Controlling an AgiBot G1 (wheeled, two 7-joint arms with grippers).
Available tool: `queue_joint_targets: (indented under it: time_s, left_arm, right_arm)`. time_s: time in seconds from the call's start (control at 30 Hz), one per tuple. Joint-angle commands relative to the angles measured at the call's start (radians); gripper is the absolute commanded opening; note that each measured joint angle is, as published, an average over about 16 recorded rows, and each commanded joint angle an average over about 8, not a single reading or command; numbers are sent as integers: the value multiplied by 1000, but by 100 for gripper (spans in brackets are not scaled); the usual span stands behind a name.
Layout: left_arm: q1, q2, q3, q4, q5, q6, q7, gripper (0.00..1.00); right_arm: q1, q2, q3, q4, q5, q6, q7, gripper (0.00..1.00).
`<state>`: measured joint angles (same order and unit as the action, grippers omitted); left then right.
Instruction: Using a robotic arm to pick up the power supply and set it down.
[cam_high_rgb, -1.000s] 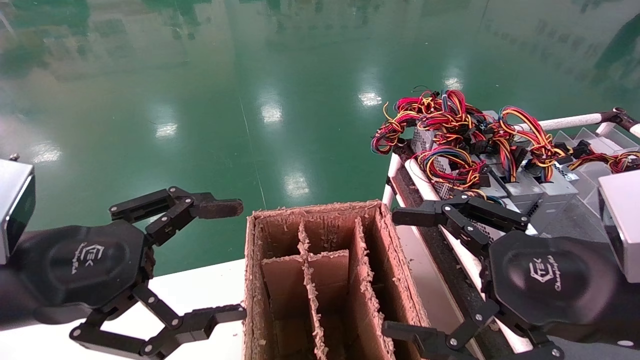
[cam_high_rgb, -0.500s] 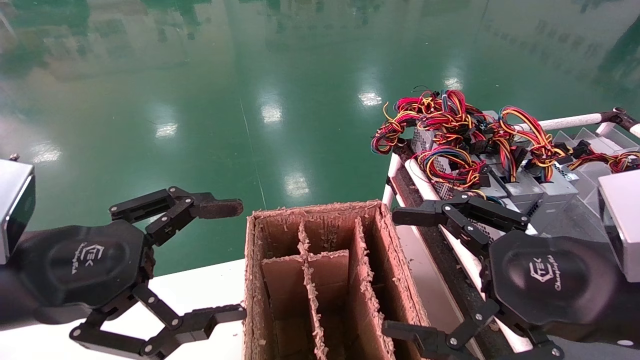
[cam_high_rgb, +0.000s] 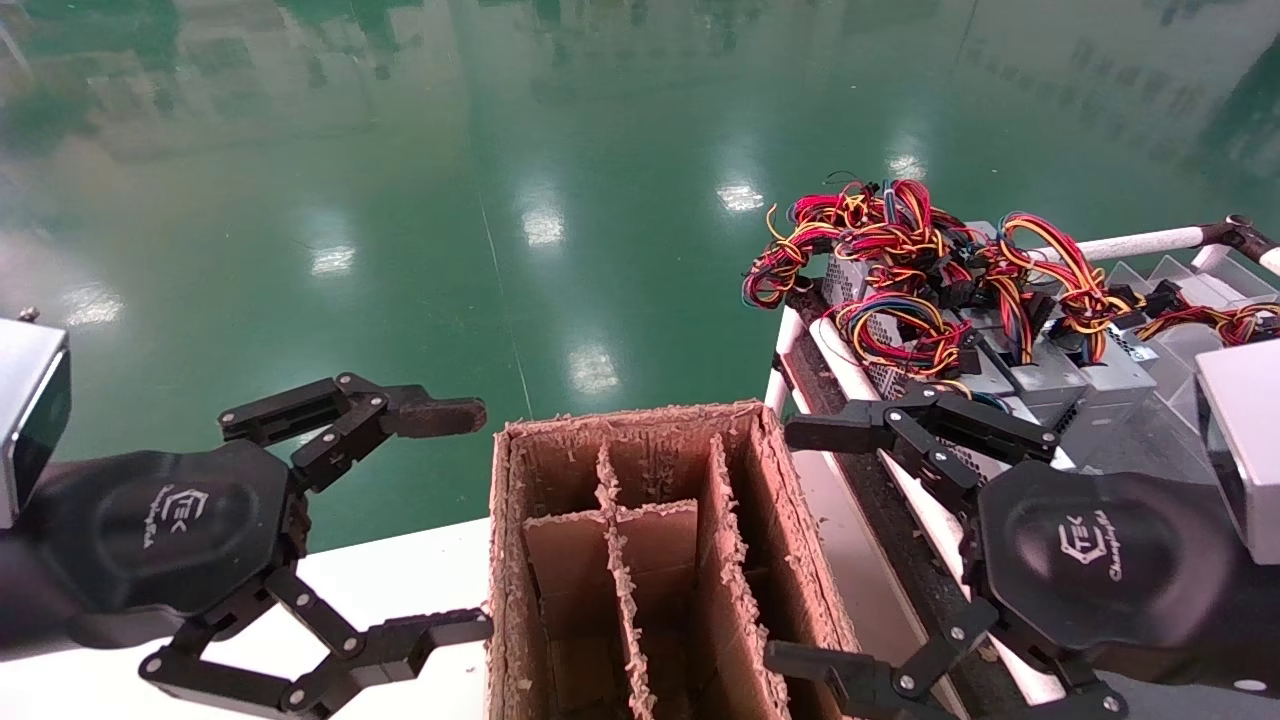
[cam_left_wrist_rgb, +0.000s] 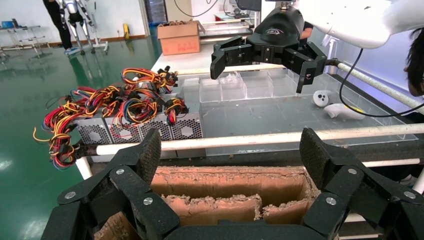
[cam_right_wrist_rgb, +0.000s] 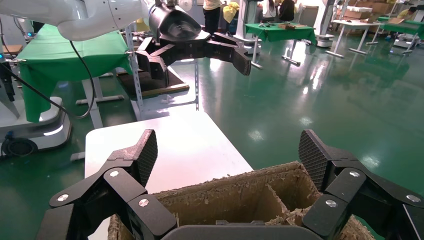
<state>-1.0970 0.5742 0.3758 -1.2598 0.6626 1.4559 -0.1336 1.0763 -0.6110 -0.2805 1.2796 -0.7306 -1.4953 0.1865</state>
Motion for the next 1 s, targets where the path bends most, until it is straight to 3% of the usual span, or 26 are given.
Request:
queue_joint_targets:
  time_s: [0.03, 1.0]
  left_arm:
    - [0, 0, 0, 0, 0, 0, 0, 100]
    - [0, 0, 0, 0, 0, 0, 0, 100]
  right_arm:
    - [0, 0, 0, 0, 0, 0, 0, 100]
    - [0, 0, 0, 0, 0, 0, 0, 100]
